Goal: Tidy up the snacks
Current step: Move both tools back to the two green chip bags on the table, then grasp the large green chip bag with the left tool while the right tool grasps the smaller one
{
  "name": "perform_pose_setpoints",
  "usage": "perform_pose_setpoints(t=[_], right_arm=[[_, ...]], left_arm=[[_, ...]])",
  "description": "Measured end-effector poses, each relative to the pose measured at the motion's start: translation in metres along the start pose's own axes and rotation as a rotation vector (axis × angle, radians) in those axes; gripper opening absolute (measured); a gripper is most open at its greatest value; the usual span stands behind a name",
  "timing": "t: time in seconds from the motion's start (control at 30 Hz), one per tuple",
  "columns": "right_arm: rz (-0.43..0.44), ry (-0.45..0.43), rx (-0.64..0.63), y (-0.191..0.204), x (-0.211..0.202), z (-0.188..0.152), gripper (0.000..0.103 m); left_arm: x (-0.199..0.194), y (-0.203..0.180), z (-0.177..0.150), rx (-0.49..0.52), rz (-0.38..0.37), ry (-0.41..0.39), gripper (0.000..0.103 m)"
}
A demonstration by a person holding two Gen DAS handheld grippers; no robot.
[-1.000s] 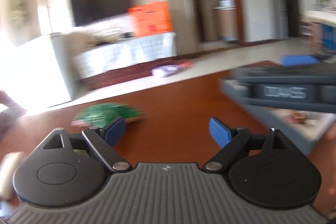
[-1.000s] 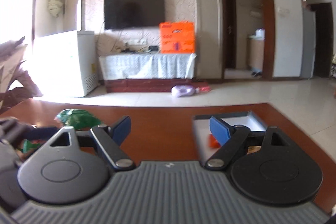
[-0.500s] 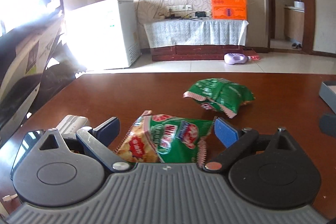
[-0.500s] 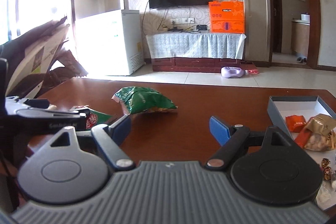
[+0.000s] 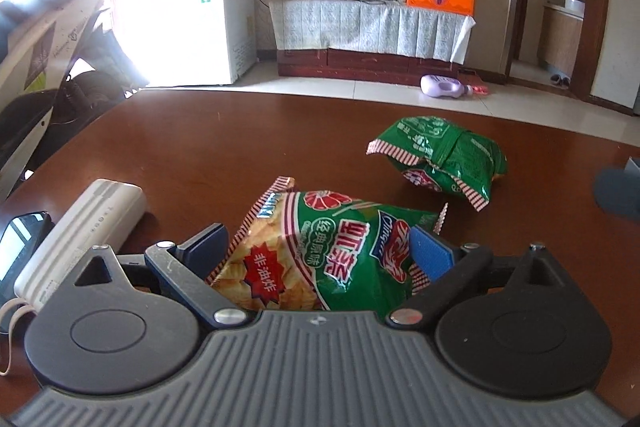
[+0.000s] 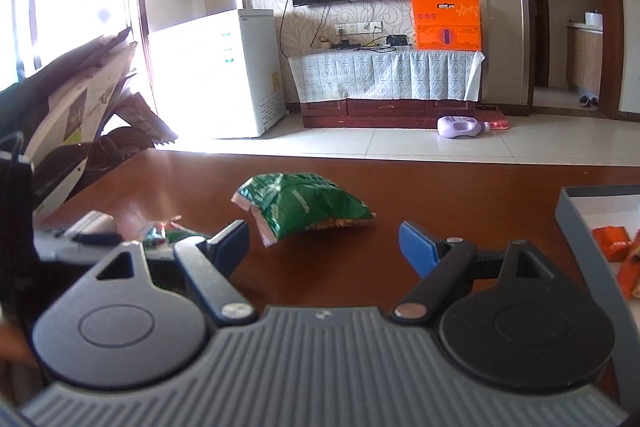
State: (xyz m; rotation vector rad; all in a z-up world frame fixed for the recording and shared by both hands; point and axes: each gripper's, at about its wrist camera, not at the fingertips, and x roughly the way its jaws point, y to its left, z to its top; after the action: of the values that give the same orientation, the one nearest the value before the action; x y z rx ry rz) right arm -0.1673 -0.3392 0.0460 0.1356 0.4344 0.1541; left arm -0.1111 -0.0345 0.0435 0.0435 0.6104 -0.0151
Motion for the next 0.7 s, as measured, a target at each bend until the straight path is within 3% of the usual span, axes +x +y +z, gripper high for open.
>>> perform_pose_setpoints(t=[0.17,0.27,0.4,0.7], right_arm=[[0.029,-0.001,-0.060,0.023,0.029,0.017,0.084],[0.034,0.017,-0.157,0.040,0.049,0.020,0.084],[0.022,0.096,-0.239,0.051,0.084,0.017,0.084],[-0.074,0.163,-0.468,0.078,0.148,0.013,0.084]], left_arm=[[0.011,0.001,-0.003,-0.012,-0.006,0.024,0.098],[0.013,0.000,-0.004,-0.007,-0.005,0.026,0.092],[0.015,-0.002,-0.005,0.012,-0.019,0.025,0.090],[0.016,0.001,-0.003,0.010,-0.040,0.039,0.091]])
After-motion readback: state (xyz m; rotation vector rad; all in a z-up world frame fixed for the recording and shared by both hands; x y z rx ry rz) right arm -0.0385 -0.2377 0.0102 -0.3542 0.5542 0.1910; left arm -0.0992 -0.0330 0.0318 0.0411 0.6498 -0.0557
